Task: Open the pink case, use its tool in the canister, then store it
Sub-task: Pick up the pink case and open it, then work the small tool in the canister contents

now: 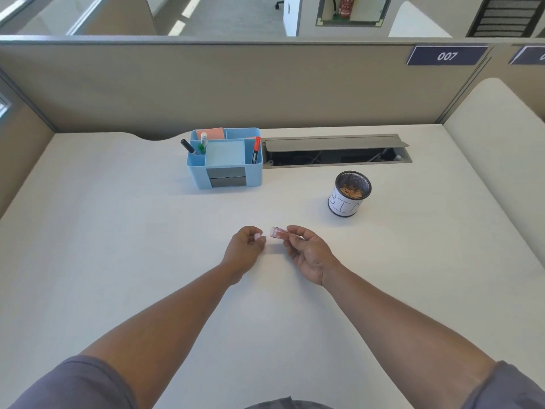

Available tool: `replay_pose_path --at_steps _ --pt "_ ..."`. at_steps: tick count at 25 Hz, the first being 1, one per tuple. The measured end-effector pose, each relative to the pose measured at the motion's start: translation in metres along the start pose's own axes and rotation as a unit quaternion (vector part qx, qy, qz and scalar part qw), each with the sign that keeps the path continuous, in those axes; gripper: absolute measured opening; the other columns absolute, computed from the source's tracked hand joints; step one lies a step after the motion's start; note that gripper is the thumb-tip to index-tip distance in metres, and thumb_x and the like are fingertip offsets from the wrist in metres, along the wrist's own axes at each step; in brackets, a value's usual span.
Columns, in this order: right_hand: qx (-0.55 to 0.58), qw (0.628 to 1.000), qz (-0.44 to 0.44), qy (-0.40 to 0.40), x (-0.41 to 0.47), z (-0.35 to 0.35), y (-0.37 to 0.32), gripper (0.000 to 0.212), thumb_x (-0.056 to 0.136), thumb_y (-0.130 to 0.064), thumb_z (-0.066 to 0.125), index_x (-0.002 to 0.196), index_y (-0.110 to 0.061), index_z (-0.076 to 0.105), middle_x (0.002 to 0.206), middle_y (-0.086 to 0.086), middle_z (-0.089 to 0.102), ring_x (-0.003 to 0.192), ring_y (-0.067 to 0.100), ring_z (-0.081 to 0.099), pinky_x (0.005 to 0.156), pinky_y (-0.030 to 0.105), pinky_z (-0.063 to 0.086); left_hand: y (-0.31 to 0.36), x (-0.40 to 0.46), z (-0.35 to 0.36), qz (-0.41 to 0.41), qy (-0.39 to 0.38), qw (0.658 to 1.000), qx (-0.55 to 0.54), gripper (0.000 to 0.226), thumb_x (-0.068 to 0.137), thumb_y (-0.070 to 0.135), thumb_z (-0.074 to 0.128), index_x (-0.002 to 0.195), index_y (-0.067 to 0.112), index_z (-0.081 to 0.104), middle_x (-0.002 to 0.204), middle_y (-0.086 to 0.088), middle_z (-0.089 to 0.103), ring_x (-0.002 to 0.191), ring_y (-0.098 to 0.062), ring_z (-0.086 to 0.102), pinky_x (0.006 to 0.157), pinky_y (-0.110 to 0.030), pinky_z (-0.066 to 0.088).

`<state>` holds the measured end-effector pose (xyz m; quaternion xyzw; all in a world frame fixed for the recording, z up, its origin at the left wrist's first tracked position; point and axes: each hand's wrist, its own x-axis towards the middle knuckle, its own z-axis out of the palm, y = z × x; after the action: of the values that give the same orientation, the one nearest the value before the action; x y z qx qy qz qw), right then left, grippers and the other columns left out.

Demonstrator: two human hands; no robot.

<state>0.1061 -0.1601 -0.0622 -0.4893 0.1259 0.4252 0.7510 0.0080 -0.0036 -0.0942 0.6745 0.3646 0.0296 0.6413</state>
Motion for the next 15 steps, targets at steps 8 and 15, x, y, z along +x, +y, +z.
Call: replay_pose_path --at_steps 8,15 --pt "0.107 0.984 -0.135 0.042 -0.005 -0.004 -0.053 0.024 0.093 0.006 0.065 0.106 -0.012 0.056 0.108 0.018 0.070 0.083 0.017 0.069 0.077 0.020 0.059 0.022 0.019 0.040 0.048 -0.027 0.980 0.190 0.011 0.097 0.029 0.059 0.108 0.028 0.060 0.095 0.014 0.058 0.083 -0.004 0.055 0.063 -0.023 0.042" --pt "-0.047 0.906 -0.328 0.262 -0.001 -0.013 -0.116 0.022 0.078 -0.015 0.081 0.092 -0.020 0.066 0.090 -0.004 0.078 0.082 0.005 0.074 0.077 0.025 0.055 0.032 0.041 0.057 0.007 -0.019 0.994 0.111 0.012 0.097 0.029 0.062 0.107 0.023 0.065 0.101 0.003 0.064 0.085 -0.013 0.058 0.065 -0.025 0.044"
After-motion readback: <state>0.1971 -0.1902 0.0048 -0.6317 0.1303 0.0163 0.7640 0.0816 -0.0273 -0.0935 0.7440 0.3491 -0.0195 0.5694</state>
